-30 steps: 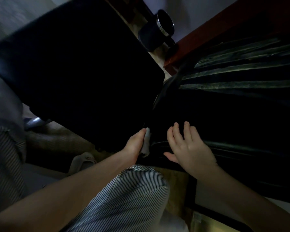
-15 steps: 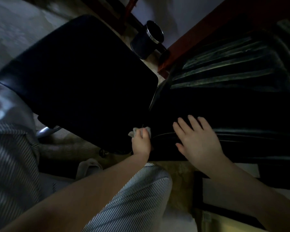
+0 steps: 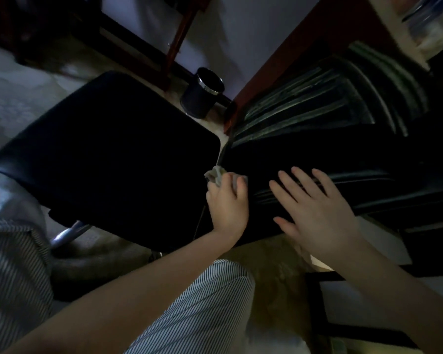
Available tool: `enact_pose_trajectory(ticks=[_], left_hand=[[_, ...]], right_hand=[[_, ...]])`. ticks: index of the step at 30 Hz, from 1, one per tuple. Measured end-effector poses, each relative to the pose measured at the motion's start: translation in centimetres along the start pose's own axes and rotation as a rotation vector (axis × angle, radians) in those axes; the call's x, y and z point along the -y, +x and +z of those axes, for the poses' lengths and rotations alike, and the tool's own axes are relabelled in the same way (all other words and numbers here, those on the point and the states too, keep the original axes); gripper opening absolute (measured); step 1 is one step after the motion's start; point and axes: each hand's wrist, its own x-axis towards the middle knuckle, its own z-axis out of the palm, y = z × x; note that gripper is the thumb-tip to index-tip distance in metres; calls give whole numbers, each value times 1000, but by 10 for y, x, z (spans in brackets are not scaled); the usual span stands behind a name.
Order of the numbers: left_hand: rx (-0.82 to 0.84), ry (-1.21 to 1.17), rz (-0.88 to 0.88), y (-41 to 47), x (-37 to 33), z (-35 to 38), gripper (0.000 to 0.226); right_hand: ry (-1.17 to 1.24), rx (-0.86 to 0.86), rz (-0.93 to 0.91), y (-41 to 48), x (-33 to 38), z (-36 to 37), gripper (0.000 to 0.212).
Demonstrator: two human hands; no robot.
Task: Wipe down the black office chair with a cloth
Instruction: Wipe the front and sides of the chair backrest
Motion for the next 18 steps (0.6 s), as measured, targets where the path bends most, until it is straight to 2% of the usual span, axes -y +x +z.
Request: enact_pose_trajectory(ticks=[4,7,11,13,15,18], left_hand=[[41,14,342,-11,-50,12,21],[100,116,482,-6,-75,25,29],[167,74,613,-4,-105,32,22],[231,48,652,-3,-121,36,23],[327,6,656,-1,-132,41,36],[412,-62,592,5,-137,44,58]], right_hand=[[-66,-56,40,-14,-18,-17,54],[-110,-14,89,-31,-36,-30,61],[-160,-22,95,-50,-60,-44,71],[-191,-9,100,-56,-73,-49,84],[-218,17,144,-56,-84,-53,86],[-276,-96,159,-49,-87,-45,58]])
